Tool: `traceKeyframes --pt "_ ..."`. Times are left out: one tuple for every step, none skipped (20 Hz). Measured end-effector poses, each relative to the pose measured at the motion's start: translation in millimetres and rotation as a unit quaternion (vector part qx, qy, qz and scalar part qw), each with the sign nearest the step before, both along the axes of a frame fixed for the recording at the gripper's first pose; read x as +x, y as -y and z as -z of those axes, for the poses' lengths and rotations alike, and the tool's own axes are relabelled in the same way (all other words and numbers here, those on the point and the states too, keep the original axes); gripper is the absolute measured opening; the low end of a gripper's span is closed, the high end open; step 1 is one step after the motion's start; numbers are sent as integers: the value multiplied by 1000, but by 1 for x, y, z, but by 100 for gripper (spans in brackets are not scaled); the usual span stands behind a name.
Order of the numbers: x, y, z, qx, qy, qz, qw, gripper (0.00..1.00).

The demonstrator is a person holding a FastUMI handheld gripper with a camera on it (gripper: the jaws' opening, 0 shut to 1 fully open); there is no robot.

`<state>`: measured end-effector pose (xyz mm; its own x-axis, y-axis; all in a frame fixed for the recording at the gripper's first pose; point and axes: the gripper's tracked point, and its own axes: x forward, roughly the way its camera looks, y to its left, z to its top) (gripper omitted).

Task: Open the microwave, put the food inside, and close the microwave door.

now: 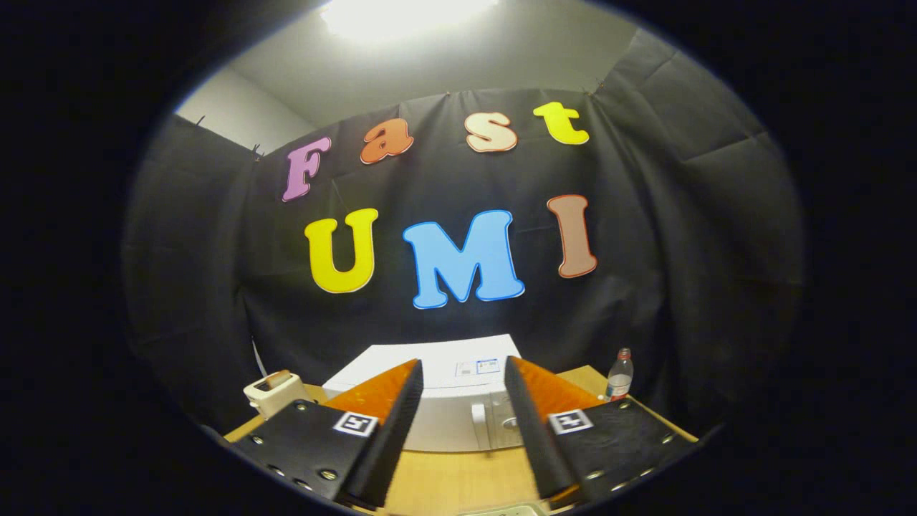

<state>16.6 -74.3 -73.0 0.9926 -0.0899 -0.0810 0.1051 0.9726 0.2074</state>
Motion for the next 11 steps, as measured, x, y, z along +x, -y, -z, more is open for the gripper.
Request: traceKeyframes --pt "3 4 5 11 -3 5 1000 85" --pt "3 8 6 9 -3 10 1000 90" --pt "5 10 9 0 -3 15 1000 90" --pt "7 11 9 -12 0 17 1000 90" --pt "10 9 9 -24 2 14 1000 90" --pt "9 6 9 -29 3 9 1000 90" --pt "7 3 10 -31 3 5 999 91" --pt "6 1 8 -33 7 3 999 91" --pt "6 0 5 -39 11 4 999 91" --pt "6 2 2 -49 18 8 999 90" --pt "6 3 -1 -60 26 14 998 90"
